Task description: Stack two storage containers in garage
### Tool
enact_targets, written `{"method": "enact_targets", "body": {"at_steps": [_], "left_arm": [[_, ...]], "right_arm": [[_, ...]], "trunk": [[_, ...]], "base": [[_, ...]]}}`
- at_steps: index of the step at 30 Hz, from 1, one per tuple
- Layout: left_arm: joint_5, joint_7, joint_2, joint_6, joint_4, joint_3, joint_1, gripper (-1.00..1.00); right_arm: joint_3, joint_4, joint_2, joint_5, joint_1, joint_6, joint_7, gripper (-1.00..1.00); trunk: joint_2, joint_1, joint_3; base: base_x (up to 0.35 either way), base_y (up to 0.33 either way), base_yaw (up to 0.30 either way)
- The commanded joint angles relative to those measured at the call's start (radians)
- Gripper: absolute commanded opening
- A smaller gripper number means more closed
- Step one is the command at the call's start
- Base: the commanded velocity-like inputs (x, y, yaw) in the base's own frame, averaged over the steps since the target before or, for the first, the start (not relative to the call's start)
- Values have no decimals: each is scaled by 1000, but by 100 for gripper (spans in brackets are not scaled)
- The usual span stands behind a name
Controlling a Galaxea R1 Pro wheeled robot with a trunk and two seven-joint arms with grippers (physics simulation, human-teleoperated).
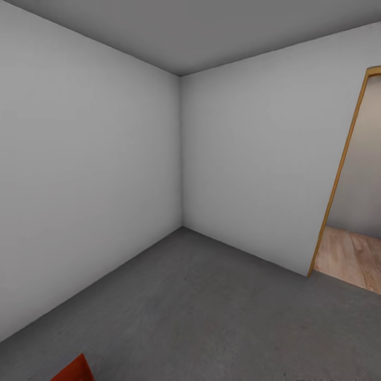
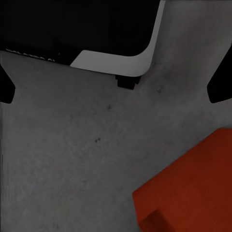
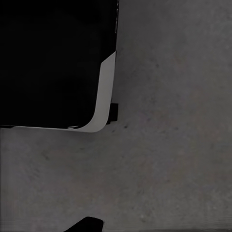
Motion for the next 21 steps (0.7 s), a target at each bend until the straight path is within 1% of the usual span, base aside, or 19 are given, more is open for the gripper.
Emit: {"method": "enact_targets", "body": {"at_steps": [1,10,21], "left_arm": [[4,1,0,-3,1,2,-1,100],[4,1,0,-3,1,2,-1,100],[3,1,0,-3,1,2,-1,100]], "right_arm": [[8,3,0,-9,-2,-6,0,100],[8,3,0,-9,-1,-6,0,100],[8,3,0,-9,-2,-6,0,100]], "trunk": [[-1,0,-1],[-1,0,6],[-1,0,7]], "base": [[0,0,-247],[0,0,-234],[0,0,-280]]}}
